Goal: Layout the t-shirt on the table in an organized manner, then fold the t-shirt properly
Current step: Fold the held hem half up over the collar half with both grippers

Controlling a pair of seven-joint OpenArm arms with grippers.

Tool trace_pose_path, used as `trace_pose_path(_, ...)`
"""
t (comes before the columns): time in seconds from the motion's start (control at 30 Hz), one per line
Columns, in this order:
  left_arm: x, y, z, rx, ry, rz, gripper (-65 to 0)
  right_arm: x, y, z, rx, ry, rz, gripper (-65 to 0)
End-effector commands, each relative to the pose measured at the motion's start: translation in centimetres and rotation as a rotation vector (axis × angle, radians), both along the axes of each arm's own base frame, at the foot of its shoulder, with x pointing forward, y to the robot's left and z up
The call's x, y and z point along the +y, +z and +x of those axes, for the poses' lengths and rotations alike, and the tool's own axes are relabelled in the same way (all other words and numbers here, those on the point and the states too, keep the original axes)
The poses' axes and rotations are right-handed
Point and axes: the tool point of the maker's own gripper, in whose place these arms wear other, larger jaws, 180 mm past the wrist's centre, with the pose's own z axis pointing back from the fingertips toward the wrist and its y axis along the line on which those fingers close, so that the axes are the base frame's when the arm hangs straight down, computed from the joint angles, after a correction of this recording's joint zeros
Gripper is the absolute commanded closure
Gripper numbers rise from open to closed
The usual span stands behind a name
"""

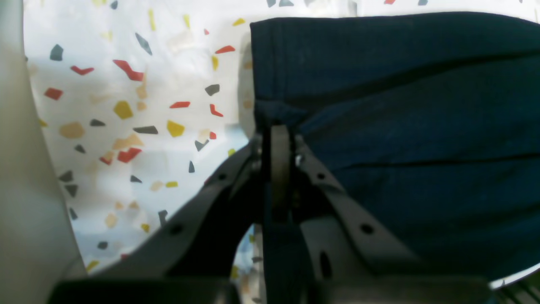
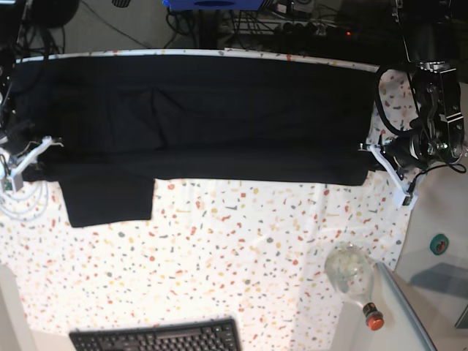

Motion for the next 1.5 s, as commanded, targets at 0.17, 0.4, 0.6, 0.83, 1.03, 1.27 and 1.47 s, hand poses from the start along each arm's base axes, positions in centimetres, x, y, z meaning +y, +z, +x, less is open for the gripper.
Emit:
trace_pose_path(0.17, 0.6, 0.2, -0.3, -0.039, -0.006, 0.021, 0.0, -1.3, 0.9, -0.7, -0.009, -0.048, -0.005, 0.0)
trace_pose_path(0.4, 0.6, -0.3, -1.2, -0.033, -0.004, 0.019, 0.0, -1.4, -0.1, -2.7, 0.033, -0.05, -0.009, 0.0)
trace_pose_path(0.6, 1.0, 0.2, -1.0, -0.063, -0.013, 0.033, 0.0, -1.8, -0.3, -3.4, 0.045, -0.048, -0.018, 0.0)
trace_pose_path(0.83, 0.5, 1.8, -1.4, -0.104, -0.05, 0.059, 0.0, -2.8, 0.3, -3.2, 0.042, -0.042, -0.045, 0.0)
trace_pose_path(1.03, 0.5, 1.6, -1.6, -0.099, -0.051, 0.059, 0.0, -2.8, 0.3, -3.2, 0.042, -0.042, -0.046, 0.0)
trace_pose_path(1.27, 0.3, 1.4, -1.7, -0.091, -0.058, 0.058, 0.0, -4.1, 0.5, -3.9, 0.041, -0.079, -0.053, 0.0)
trace_pose_path(1.47, 0.3, 0.7, -2.9, -0.063, -0.058, 0.057, 0.0, -4.2, -0.1, -4.9, 0.066, -0.083, -0.052, 0.0)
